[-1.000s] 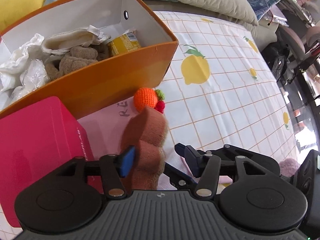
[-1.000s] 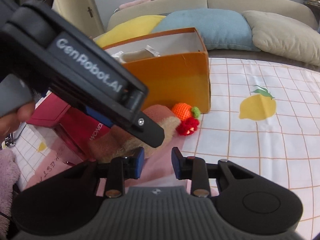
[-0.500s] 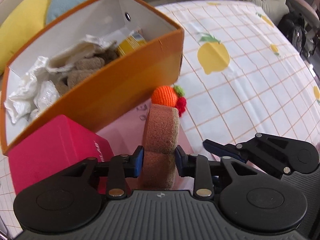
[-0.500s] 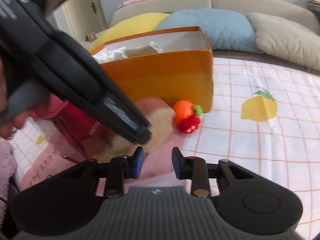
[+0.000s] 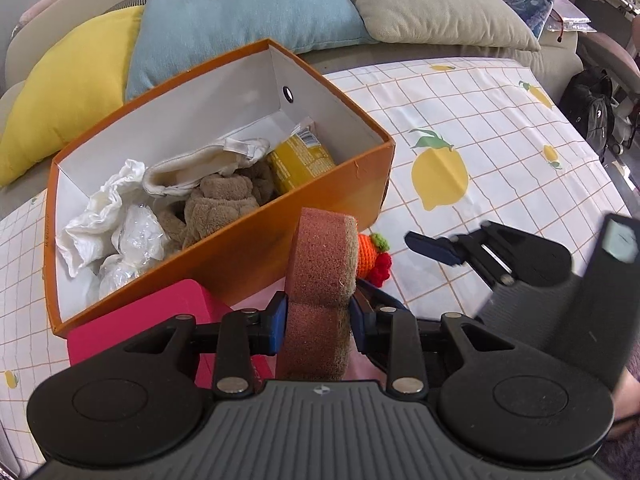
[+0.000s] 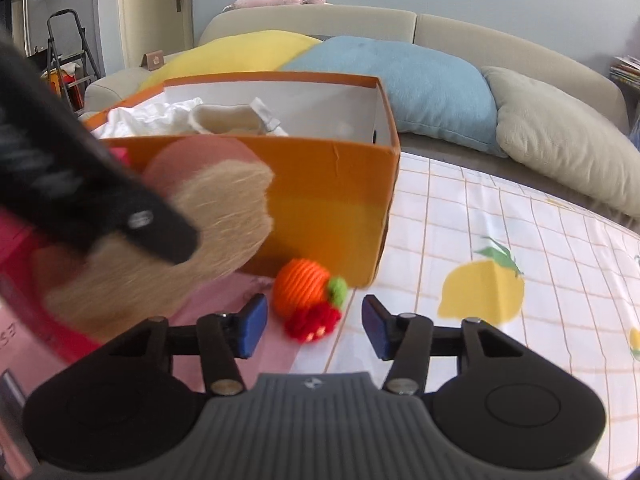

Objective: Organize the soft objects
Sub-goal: 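Grasp the orange crochet fruit with the right tool while left tool holds sponge, then lower sponge and crochet fruit into the orange box and open both tools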

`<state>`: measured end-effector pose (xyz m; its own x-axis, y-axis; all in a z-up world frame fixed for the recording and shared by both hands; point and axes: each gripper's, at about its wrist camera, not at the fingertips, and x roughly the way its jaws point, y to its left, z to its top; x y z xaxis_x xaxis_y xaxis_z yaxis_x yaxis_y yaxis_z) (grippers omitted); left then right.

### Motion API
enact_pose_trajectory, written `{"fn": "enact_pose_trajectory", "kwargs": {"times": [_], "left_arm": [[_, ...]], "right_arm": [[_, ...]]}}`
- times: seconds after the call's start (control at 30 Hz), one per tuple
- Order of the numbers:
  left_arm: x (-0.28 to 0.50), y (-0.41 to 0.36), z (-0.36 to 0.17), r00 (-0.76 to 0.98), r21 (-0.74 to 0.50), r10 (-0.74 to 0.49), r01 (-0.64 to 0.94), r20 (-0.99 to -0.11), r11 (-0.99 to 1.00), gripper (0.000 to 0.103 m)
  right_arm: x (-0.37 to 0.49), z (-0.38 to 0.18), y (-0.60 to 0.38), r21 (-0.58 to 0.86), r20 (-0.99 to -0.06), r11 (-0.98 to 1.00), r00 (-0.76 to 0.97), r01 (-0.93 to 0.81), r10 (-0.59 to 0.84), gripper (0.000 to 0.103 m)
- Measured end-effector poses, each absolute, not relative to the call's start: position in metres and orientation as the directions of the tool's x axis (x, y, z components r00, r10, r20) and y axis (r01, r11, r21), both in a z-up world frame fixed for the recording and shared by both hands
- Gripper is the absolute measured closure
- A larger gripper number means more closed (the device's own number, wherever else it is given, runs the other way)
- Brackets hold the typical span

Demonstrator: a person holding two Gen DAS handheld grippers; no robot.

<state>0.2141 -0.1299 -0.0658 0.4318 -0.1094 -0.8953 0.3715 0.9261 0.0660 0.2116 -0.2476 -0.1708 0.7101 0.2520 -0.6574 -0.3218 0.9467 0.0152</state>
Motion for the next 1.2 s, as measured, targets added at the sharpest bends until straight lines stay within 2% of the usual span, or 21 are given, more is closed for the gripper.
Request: {"fn": "enact_pose_trajectory", "kwargs": {"times": [0.13,0.2,0.33,0.57,0.77,0.9,1.1,1.2], "left_arm": [[0.211,-0.123,-0.057,0.43,0.029,-0.141,0.364,-0.892,0.931,0.067],[0.209,-0.119,-0.051,0.432,0.008,-0.162,0.365,-0.887,0.931,0.067],[0.202,-0.111,-0.036,0.45,-0.033,-0.212,0.372,-0.867,0.927,0.067],[0.195,-0.081,0.002,0.532,-0.133,-0.306,0.338,-0.789,0.932,0.067],[0.214,-0.052,0.028,0.626,-0.146,-0.298,0.282,-0.721,0.948,0.067],[0.241,-0.042,0.037,0.658,-0.155,-0.288,0.253,-0.696,0.955,0.067],[0.285,-0.053,0.027,0.667,-0.052,-0.23,0.276,-0.708,0.96,0.067],[0.296,-0.067,0.013,0.692,0.103,-0.169,0.334,-0.702,0.937,0.067]], "right_arm": [[0.231,-0.178,-0.244,0.036,-0.693,0.945,0.673,-0.325,0.258,0.052],[0.234,-0.182,-0.241,0.041,-0.716,0.946,0.65,-0.323,0.253,0.06],[0.231,-0.177,-0.24,0.017,-0.712,0.95,0.664,-0.311,0.23,0.061],[0.207,-0.13,-0.249,0.013,-0.656,0.964,0.726,-0.265,0.208,0.062],[0.205,-0.074,-0.236,-0.036,-0.554,0.951,0.798,-0.307,0.237,0.062],[0.234,-0.056,-0.218,-0.069,-0.549,0.939,0.799,-0.338,0.247,0.062],[0.292,-0.058,-0.185,-0.137,-0.602,0.922,0.77,-0.361,0.212,0.062],[0.316,-0.069,-0.176,-0.178,-0.622,0.911,0.76,-0.373,0.189,0.062]]}}
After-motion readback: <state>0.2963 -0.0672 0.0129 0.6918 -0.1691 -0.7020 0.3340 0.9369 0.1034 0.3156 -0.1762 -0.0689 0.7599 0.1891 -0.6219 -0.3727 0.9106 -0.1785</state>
